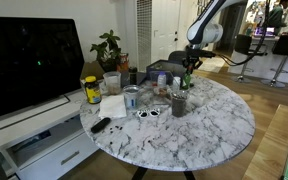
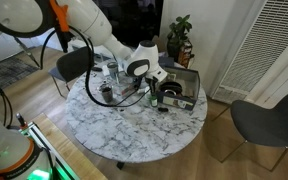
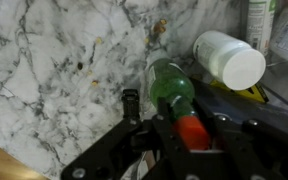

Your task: Remove the green bottle from the clear case and put it on the table

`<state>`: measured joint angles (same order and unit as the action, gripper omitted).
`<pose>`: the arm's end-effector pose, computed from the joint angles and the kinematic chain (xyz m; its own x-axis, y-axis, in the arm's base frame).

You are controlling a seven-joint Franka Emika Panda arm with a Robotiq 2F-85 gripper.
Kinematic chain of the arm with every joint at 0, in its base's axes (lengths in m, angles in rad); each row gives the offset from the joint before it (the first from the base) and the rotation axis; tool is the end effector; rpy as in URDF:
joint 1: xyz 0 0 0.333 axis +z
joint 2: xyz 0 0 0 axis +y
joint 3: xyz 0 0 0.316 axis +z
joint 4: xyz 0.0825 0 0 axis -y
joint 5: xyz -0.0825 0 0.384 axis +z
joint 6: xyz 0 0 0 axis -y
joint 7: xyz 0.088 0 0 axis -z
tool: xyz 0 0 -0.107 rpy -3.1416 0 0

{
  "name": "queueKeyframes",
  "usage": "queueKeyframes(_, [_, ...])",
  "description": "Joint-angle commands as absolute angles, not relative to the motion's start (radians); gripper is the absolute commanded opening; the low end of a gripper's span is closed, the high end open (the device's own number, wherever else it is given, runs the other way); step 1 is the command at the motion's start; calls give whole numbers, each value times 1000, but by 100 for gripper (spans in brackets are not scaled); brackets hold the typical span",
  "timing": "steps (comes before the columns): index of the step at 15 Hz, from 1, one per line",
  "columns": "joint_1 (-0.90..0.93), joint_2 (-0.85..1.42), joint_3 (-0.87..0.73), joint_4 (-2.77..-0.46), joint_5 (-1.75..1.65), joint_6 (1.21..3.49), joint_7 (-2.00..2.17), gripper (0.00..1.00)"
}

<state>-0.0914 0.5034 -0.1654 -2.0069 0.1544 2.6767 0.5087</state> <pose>0.6023 -0.1592 0.2219 0.6321 -0.7608 0.1470 -0.7564 -0.6470 -0.0965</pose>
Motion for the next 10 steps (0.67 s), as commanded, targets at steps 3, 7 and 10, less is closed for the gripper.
queueKeyframes(3, [-95,521,-166,-1962,178,2600,480,55])
queueKeyframes(7, [-91,496,-160,-1964,172,2604,459,78])
queueKeyframes(10, [-110,436,-115,-1993,187,2581,357,99])
